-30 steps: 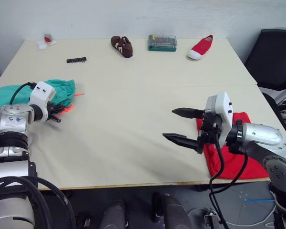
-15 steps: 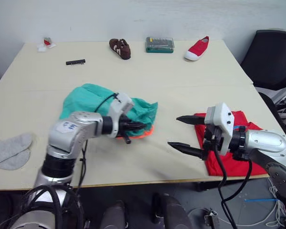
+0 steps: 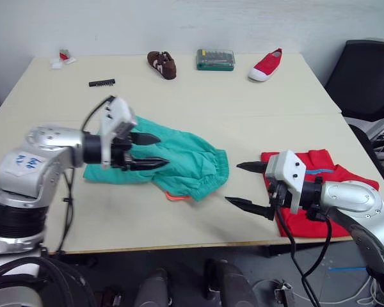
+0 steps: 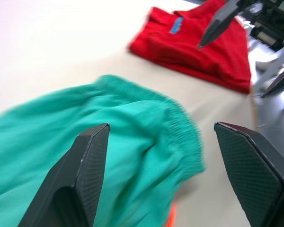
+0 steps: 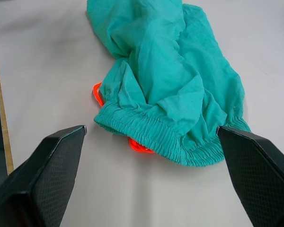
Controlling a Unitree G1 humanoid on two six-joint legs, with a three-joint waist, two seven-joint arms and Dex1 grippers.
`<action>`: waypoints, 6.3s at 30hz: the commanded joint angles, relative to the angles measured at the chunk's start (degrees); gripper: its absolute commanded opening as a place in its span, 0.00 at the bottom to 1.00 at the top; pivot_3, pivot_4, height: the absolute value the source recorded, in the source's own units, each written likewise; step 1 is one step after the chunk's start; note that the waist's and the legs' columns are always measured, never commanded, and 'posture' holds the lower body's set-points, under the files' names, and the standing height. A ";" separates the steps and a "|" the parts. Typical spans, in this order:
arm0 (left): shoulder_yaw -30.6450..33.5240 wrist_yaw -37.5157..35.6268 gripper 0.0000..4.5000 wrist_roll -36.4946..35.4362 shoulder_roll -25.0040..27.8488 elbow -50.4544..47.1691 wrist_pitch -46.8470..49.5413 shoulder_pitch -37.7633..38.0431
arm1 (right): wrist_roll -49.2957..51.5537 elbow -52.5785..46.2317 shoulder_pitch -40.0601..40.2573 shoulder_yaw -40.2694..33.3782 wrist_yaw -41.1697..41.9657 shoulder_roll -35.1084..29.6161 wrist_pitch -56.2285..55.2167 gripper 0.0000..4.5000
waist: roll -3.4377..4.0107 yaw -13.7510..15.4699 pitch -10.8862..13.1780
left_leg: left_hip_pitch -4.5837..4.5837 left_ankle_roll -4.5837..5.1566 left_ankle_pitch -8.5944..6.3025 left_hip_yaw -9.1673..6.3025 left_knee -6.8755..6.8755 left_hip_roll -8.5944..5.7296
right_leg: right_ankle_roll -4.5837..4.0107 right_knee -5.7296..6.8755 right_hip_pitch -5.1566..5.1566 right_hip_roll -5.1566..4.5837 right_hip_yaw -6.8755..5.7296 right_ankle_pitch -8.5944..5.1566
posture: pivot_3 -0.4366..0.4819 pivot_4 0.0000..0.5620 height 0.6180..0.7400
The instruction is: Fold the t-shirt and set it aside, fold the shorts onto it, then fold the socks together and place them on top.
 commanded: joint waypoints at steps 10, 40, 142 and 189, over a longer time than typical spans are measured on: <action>-9.88 -11.89 0.78 25.92 12.55 30.32 -51.13 1.15 | -27.33 15.46 -9.65 20.63 5.48 3.38 -27.91 1.00 | 0.03 0.03 0.03 | -0.35 0.57 -0.40 0.20 0.05 0.02 | -0.02 -0.13 -0.28 -0.07 -0.13 -0.01 | 0.48 0.27 1.00; -2.48 -12.86 0.14 22.79 14.32 30.07 -48.30 8.04 | -29.44 28.95 -14.49 16.70 7.32 13.58 -40.72 0.00 | 0.02 -0.42 0.03 | -0.51 0.32 -0.12 0.38 0.19 0.00 | 0.14 0.24 -0.59 -0.07 -0.01 0.05 | 0.48 0.27 1.00; 3.84 -14.95 1.00 18.83 14.86 33.93 -47.02 8.59 | -55.37 24.40 6.87 12.07 -14.30 6.07 -64.25 0.01 | 0.08 -0.25 0.03 | 0.01 0.15 -0.24 0.46 0.13 0.12 | 0.01 0.16 -0.15 0.07 0.14 -0.04 | 0.48 0.27 1.00; 1.54 -15.54 0.01 18.54 13.50 25.34 -55.85 23.22 | -17.99 15.89 3.70 7.85 9.74 3.92 -41.21 0.00 | 0.08 -0.19 0.04 | 0.08 0.44 -0.45 0.44 0.12 0.22 | -0.06 0.25 -0.14 0.03 0.07 -0.06 | 0.48 0.27 1.00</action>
